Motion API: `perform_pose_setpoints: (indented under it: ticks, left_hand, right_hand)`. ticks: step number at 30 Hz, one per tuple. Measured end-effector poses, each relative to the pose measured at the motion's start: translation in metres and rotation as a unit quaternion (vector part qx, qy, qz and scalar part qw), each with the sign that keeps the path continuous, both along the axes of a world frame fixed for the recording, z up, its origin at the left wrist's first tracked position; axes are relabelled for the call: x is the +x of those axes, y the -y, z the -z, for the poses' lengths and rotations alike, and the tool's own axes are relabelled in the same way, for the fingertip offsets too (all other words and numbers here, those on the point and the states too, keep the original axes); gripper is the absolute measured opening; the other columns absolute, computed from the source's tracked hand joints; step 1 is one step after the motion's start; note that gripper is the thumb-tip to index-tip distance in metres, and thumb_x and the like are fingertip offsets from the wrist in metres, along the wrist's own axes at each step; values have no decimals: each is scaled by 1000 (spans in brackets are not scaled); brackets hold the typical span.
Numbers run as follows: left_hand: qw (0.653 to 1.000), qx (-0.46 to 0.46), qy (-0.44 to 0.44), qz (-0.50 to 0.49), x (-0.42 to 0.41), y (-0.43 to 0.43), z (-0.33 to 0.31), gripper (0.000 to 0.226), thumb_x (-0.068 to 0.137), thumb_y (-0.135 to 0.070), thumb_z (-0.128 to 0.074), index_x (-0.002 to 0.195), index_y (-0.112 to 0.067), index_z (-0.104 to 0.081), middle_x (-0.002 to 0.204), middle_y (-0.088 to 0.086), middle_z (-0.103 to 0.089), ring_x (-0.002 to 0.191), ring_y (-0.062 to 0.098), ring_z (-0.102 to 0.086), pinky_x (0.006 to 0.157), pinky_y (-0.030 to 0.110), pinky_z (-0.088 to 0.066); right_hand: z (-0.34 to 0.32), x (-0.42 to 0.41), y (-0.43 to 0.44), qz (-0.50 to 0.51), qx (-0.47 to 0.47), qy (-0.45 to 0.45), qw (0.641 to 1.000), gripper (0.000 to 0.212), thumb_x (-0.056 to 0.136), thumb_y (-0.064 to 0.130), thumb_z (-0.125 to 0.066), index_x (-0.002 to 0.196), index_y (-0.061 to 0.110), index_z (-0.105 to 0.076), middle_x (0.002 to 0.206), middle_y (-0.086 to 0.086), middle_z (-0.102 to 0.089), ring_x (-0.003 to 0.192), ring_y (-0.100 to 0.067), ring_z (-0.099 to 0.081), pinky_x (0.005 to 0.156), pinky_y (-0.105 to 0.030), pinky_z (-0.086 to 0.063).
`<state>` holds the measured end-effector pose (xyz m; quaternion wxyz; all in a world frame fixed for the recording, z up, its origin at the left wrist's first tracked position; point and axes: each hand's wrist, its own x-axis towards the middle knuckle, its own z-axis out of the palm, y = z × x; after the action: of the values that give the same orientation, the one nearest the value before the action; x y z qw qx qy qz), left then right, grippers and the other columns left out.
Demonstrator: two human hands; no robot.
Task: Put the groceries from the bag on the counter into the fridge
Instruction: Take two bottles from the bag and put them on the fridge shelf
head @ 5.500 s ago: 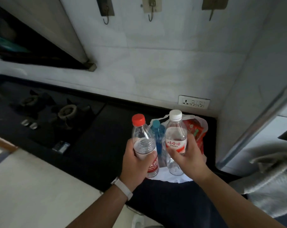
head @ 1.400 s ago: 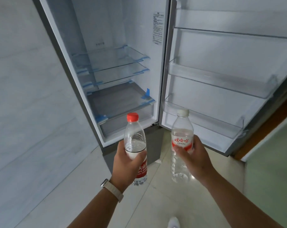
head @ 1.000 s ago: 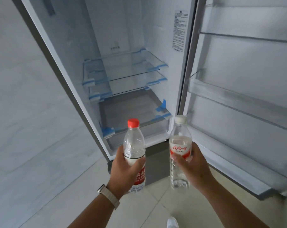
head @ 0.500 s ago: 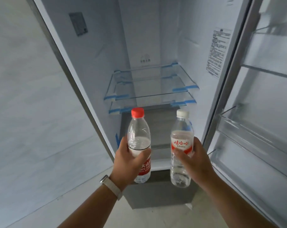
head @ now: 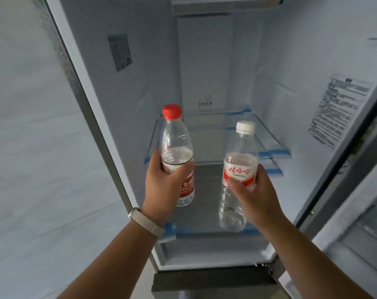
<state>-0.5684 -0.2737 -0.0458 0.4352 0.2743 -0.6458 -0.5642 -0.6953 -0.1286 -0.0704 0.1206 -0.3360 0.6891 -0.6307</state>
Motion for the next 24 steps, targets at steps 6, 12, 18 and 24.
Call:
perform_pose_setpoints:
  ticks: [6,12,18,24]
  left_hand:
    - [998,3,-55,5,-43,45,-25,35,78,-10,-78,105,-22,-60,94,-2,-71,81,10,-71,66,22,-56]
    - [996,10,-87,1,-77,78,-40,35,77,-9,-78,104,-21,-60,95,-1,-70,77,4,-68,66,22,-56]
    - [997,35,-63,-18,-109,100,-45,45,60,-32,-80,99,-32,-59,99,-6,-71,91,15,-70,85,42,-58]
    - [993,77,-71,-51,-142,123,-50,38,71,-17,-83,97,-29,-58,95,-4,-69,88,17,-69,75,32,-57]
  right_hand:
    - [-28,-25,54,41,-39,-34,998,40,83,27,-73,115,33,-51,101,11,-65,88,4,-64,65,-12,-53]
    - [-53,-53,101,53,-41,-59,996,40,84,28,-74,117,27,-53,97,8,-66,81,7,-64,62,-8,-49]
    - [-65,-89,138,60,-50,-58,995,34,83,27,-76,105,35,-51,92,9,-66,74,9,-64,58,-9,-49]
    - [-68,-127,176,48,-48,-34,997,37,81,33,-77,109,27,-53,93,8,-66,81,-6,-66,64,-17,-50]
